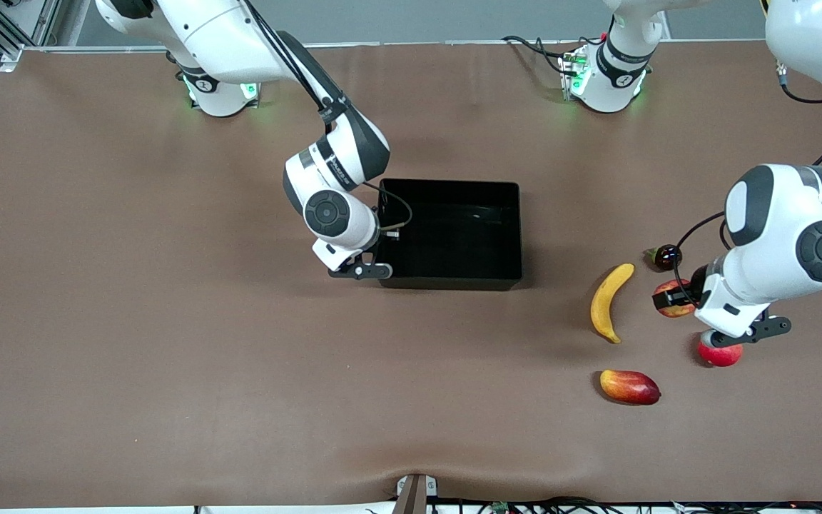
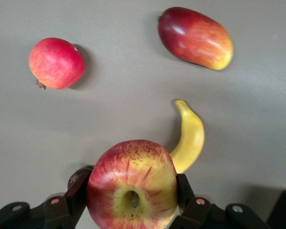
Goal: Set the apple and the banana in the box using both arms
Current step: 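Drag the box with the right gripper while the left gripper lifts the apple, then carry the apple over the box with the left gripper while the right gripper withdraws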
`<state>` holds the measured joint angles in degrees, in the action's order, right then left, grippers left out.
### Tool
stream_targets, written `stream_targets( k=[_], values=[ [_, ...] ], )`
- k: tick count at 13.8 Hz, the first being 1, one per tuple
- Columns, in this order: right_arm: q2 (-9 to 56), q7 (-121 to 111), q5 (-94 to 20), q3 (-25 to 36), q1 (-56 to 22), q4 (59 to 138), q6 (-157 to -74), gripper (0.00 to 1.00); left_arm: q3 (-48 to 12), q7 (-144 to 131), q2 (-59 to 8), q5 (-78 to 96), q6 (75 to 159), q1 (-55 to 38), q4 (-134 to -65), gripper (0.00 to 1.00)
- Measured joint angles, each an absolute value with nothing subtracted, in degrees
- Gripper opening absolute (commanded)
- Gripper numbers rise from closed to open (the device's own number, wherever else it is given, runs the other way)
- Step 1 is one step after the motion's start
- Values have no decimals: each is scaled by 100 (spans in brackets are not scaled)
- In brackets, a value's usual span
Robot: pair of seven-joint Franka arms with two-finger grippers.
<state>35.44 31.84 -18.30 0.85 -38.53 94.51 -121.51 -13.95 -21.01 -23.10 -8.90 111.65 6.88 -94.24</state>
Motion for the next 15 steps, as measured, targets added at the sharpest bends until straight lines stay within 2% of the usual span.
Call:
stream_targets(
  k=[3,4,6,9,12,15],
  values=[
    [3563,3340,-1840,143,-3817,9375,-12124,100,-1734,-2329,-2134,-961,11050,677,-9418,0],
    [3535,3350,-1848,166,-3764,9230,-11892,100,-1850,-2484,-2097,-963,10996,677,-9424,0],
    [3401,3367,-1863,221,-3503,8671,-10902,100,-2147,-3002,-2058,-965,10950,675,-9467,0],
    [3164,3351,-1872,258,-2623,7585,-9139,100,-2696,-4037,-2054,-976,10932,652,-9627,0],
    [3071,3248,-1869,269,-1855,6844,-8398,100,-3004,-4700,-2055,-979,11001,524,-9826,0],
    [2983,3210,-1753,293,-1350,6388,-7817,100,-3045,-5620,-2075,-1103,11188,9,-10078,0]
  ],
)
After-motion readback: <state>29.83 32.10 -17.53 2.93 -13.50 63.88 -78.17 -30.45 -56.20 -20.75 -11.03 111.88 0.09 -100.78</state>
